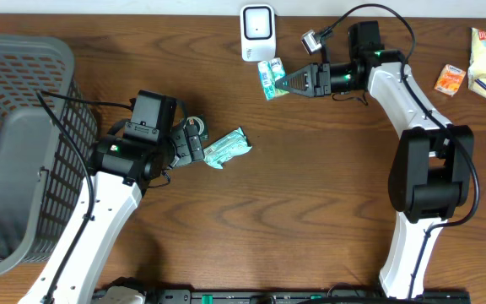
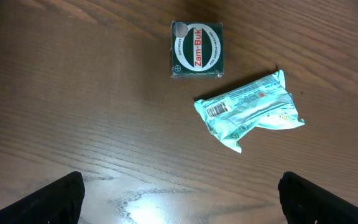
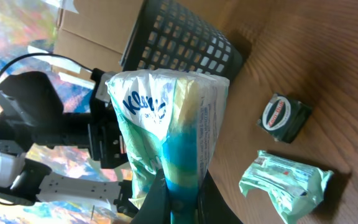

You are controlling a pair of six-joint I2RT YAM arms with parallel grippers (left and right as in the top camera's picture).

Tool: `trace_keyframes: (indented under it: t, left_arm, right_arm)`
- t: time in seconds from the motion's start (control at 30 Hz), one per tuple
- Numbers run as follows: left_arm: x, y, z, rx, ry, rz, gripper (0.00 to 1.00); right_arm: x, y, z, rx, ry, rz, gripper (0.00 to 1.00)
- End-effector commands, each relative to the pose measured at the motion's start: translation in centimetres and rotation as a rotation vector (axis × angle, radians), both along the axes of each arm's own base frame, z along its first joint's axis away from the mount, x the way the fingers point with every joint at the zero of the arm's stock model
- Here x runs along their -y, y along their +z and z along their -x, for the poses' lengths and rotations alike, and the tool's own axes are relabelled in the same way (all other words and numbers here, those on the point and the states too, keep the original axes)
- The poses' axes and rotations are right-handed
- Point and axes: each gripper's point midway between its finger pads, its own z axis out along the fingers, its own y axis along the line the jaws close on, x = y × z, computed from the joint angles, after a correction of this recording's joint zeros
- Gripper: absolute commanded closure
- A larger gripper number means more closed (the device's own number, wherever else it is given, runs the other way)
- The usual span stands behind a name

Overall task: Scan the item barcode
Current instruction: 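Raise the teal Kleenex pack and hold it against the scanner window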

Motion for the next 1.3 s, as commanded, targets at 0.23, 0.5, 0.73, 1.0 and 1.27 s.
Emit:
trace_keyframes:
  t: [0.23, 0.5, 0.73, 1.0, 1.27]
  left_arm:
    - [0.0, 0.5, -0.2, 0.012, 0.003, 0.002, 0.02]
    - [0.0, 0.5, -0.2, 0.013, 0.003, 0.002, 0.02]
    - [0.0, 0.5, -0.2, 0.013, 0.003, 0.002, 0.02]
    - [0.0, 0.5, -0.2, 0.012, 0.003, 0.002, 0.02]
    - [0.0, 0.5, -0.2, 0.013, 0.003, 0.002, 0.02]
  right_arm:
    - [-0.1, 1.6, 0.4, 0.038, 0.022, -0.052, 0.99]
    - [-0.3, 0.4, 0.1, 0.039, 0.002, 0.012, 0.99]
    - [-0.6, -4.9, -1.0, -0.016, -0.095, 0.332, 0.99]
    - [7.1, -14.1, -4.5, 0.049, -0.501, 1.305, 0.99]
    - [6.9, -8.0, -10.9, 0.725, -0.647, 1.718, 0.99]
